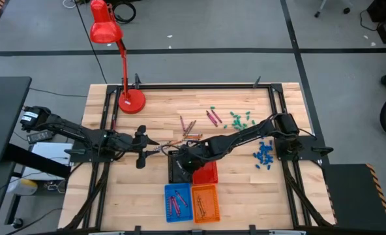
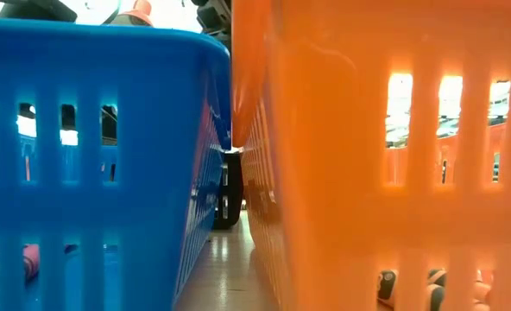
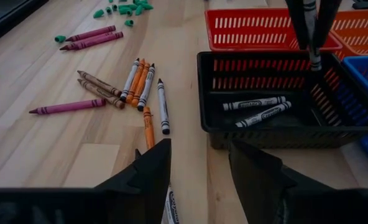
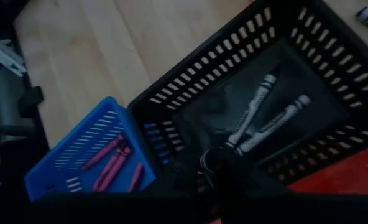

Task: Sort crayons
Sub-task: Put the black crayon into the black basket

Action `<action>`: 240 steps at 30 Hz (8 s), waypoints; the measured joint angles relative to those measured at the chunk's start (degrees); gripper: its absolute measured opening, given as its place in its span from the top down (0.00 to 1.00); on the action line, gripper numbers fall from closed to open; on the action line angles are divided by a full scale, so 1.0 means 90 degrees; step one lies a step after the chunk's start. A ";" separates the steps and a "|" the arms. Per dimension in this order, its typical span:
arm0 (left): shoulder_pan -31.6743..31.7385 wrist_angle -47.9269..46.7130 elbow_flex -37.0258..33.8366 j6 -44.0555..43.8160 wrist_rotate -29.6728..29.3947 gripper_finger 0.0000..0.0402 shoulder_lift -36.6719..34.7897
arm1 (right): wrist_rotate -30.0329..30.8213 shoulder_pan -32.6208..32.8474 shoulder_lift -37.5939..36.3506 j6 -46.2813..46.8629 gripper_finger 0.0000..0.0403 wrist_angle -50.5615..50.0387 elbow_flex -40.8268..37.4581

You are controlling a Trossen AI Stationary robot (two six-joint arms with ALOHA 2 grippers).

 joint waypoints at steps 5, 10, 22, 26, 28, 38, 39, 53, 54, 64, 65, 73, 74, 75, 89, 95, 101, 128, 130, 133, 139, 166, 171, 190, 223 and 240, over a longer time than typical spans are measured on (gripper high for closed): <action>0.0000 -0.0003 0.0000 0.0000 -0.0001 0.57 0.0001 | 0.0093 -0.0005 0.0000 -0.0017 0.89 -0.0293 0.0002; 0.0000 -0.0067 0.0000 -0.0003 -0.0001 0.57 -0.0001 | -0.0111 -0.0032 0.0000 -0.0360 0.89 -0.0324 0.0002; 0.0000 -0.0441 -0.0002 -0.0297 0.0000 0.57 0.0001 | -0.0303 -0.0107 0.0000 -0.0503 0.78 -0.0448 0.0002; 0.0002 -0.0736 -0.0002 -0.0477 0.0263 0.57 0.0001 | -0.0284 -0.0226 -0.0054 -0.0512 0.75 -0.0490 -0.0001; 0.0002 -0.0826 -0.0002 -0.0582 0.0392 0.57 0.0009 | -0.0040 -0.0259 -0.0183 -0.0615 0.75 -0.0476 -0.0003; 0.0002 -0.1380 -0.0002 -0.0851 0.0282 0.57 0.0054 | 0.2175 -0.0051 -0.0631 -0.1673 0.75 -0.0051 0.0002; 0.0002 -0.1367 -0.0002 -0.0848 0.0212 0.57 0.0109 | 0.2357 -0.0006 -0.0627 -0.1776 0.75 0.0066 -0.0013; 0.0108 -0.0154 -0.0005 -0.0325 -0.0815 0.57 0.1387 | 0.3361 0.0477 -0.0617 -0.2241 0.76 0.2098 -0.0756; 0.0162 -0.0086 -0.0005 -0.0309 -0.0815 0.57 0.1470 | 0.3386 0.0497 -0.0617 -0.2243 0.76 0.2183 -0.0806; 0.0645 0.0527 -0.0002 -0.0291 -0.0471 0.57 0.2146 | 0.3583 0.0615 -0.0617 -0.2269 0.76 0.2865 -0.1099; 0.0679 0.0540 -0.0002 -0.0243 -0.0439 0.57 0.2181 | 0.3585 0.0620 -0.0617 -0.2272 0.76 0.2907 -0.1113; 0.1023 0.0643 0.0000 -0.0169 0.0110 0.57 0.2279 | 0.3706 0.0657 -0.0617 -0.2342 0.76 0.2930 -0.1120; 0.1050 0.0697 0.0000 -0.0168 0.0140 0.57 0.2278 | 0.3719 0.0671 -0.0616 -0.2355 0.76 0.2930 -0.1120; 0.1066 0.0740 0.0000 -0.0168 0.0175 0.57 0.2277 | 0.3721 0.0684 -0.0616 -0.2375 0.76 0.2937 -0.1120; 0.1467 0.0339 0.0002 -0.0063 0.0582 0.57 0.2311 | 0.3749 0.0705 -0.0615 -0.2387 0.76 0.2957 -0.1120; 0.1523 0.0135 0.0023 -0.0152 0.0623 0.60 0.2298 | 0.3749 0.0705 -0.0615 -0.2436 0.76 0.2958 -0.1120; 0.1528 0.0020 0.0024 -0.0206 0.0739 0.76 0.2296 | 0.3749 0.0705 -0.0614 -0.2498 0.76 0.2959 -0.1120; 0.1773 0.0613 -0.0019 0.0004 0.0645 0.91 0.2258 | 0.3737 0.0744 -0.0614 -0.2552 0.76 0.2901 -0.1120; 0.1773 0.0729 -0.0019 0.0012 0.0647 0.91 0.2218 | 0.3755 0.0744 -0.0614 -0.2565 0.76 0.2902 -0.1120; 0.1773 0.0862 -0.0017 0.0096 0.0652 0.91 0.2092 | 0.3893 0.0744 -0.0614 -0.2647 0.76 0.2896 -0.1120; 0.1763 0.1180 -0.0015 0.0126 0.0683 0.91 0.1514 | 0.4210 0.0744 -0.0614 -0.2764 0.76 0.2834 -0.1120; 0.0448 0.3412 -0.0005 0.1338 0.0768 0.90 0.0343 | 0.5225 0.0586 -0.0610 -0.3767 0.57 0.3910 -0.1120; 0.0250 0.3570 -0.0002 0.1463 0.0768 0.90 0.0343 | 0.5056 0.0586 -0.0610 -0.4075 0.57 0.4329 -0.1120; -0.0230 0.4150 -0.0002 0.1457 0.0766 0.90 0.0346 | 0.4337 0.0594 -0.0610 -0.5069 0.66 0.5624 -0.1120; -0.0386 0.3752 0.0000 0.1438 0.0503 0.59 0.0346 | 0.3889 0.0506 -0.0612 -0.4587 0.89 0.5163 -0.1120; -0.0379 0.2051 0.0000 0.1050 0.0496 0.56 0.0348 | 0.3168 0.0499 -0.0612 -0.2235 0.89 0.3178 -0.1120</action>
